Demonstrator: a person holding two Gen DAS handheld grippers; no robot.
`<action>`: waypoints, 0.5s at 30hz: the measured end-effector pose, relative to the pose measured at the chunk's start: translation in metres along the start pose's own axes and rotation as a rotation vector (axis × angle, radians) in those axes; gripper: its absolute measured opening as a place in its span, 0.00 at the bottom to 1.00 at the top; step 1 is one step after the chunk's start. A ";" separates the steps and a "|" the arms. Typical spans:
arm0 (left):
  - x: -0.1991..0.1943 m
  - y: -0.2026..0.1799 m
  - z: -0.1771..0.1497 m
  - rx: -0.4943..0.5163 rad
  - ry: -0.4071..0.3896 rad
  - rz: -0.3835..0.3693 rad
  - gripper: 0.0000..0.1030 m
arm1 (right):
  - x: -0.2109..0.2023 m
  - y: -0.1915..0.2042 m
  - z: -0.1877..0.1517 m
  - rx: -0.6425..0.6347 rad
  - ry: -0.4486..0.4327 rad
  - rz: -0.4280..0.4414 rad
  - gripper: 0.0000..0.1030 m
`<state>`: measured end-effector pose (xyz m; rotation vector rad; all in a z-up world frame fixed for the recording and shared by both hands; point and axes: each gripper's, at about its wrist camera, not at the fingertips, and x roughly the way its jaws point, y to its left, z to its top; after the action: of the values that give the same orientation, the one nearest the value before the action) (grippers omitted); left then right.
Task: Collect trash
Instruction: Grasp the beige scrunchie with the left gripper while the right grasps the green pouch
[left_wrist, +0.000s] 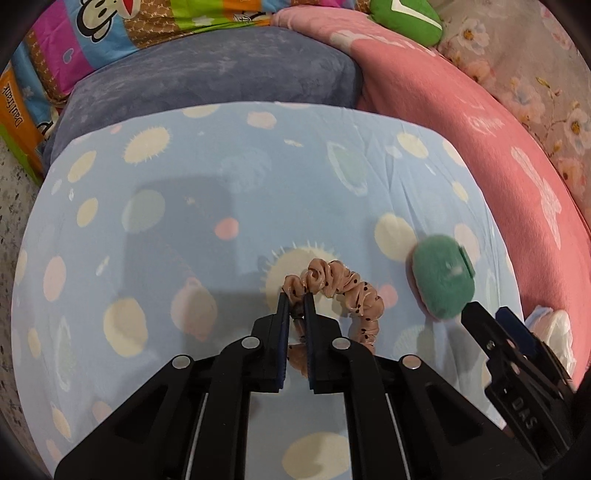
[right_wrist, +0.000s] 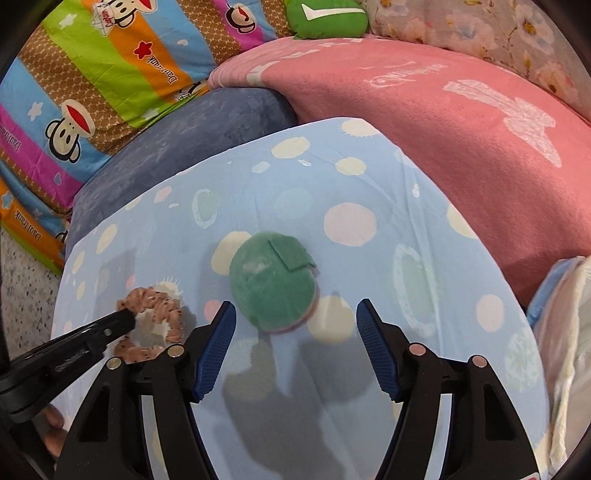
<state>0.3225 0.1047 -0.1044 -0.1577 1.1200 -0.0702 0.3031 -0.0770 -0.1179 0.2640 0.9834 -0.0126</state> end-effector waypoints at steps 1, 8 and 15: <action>-0.001 0.002 0.004 -0.001 -0.006 -0.001 0.07 | 0.004 0.000 0.004 0.010 0.001 0.005 0.62; 0.000 0.005 0.018 0.000 -0.021 -0.010 0.07 | 0.037 0.005 0.018 0.038 0.054 0.064 0.48; 0.002 0.001 0.018 0.007 -0.016 -0.022 0.07 | 0.038 0.024 0.007 -0.009 0.053 0.087 0.32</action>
<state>0.3393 0.1072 -0.0988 -0.1644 1.1022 -0.0919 0.3328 -0.0514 -0.1404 0.2998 1.0240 0.0789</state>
